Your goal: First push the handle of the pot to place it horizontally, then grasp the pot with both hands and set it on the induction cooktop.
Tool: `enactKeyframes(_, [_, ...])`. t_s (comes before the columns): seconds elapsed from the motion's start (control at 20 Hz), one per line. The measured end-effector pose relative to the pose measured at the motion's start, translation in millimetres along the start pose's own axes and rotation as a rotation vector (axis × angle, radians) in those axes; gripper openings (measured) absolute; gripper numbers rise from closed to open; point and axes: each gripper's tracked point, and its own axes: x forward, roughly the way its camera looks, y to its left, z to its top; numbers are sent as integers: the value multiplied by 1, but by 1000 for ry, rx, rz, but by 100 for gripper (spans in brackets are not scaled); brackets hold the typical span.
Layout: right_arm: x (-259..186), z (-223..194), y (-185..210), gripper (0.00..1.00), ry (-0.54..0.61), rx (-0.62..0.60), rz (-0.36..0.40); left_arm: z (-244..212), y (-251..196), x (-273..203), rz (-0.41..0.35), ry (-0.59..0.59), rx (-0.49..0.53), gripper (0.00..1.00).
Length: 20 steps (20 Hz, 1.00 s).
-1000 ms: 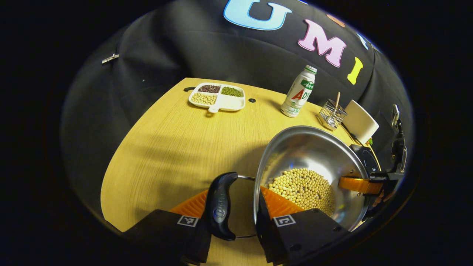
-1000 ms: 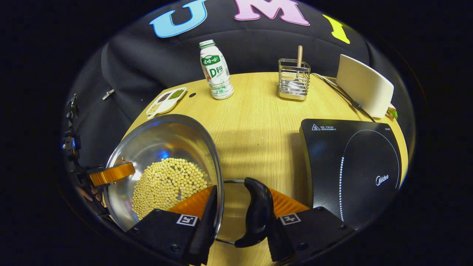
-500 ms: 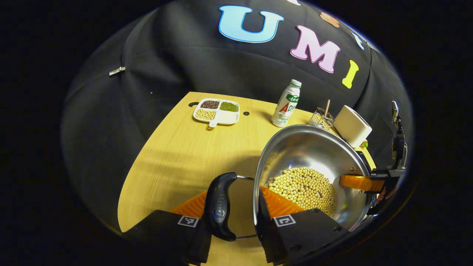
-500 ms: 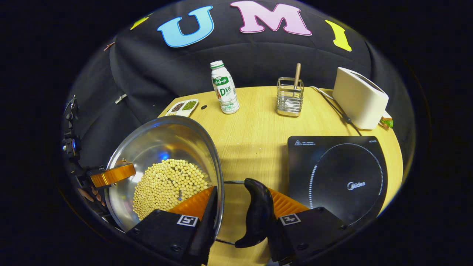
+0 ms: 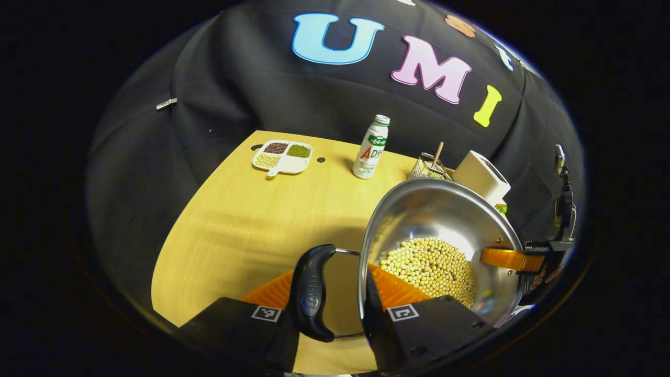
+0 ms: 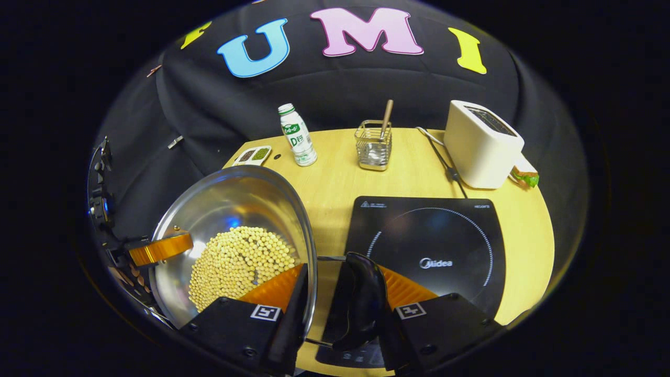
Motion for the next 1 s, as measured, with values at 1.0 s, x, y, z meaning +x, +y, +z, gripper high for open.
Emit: enactKeyframes(1.0, [-9,17,-196,64,12,64,-70,-7,-183,82,-63,24,37,59])
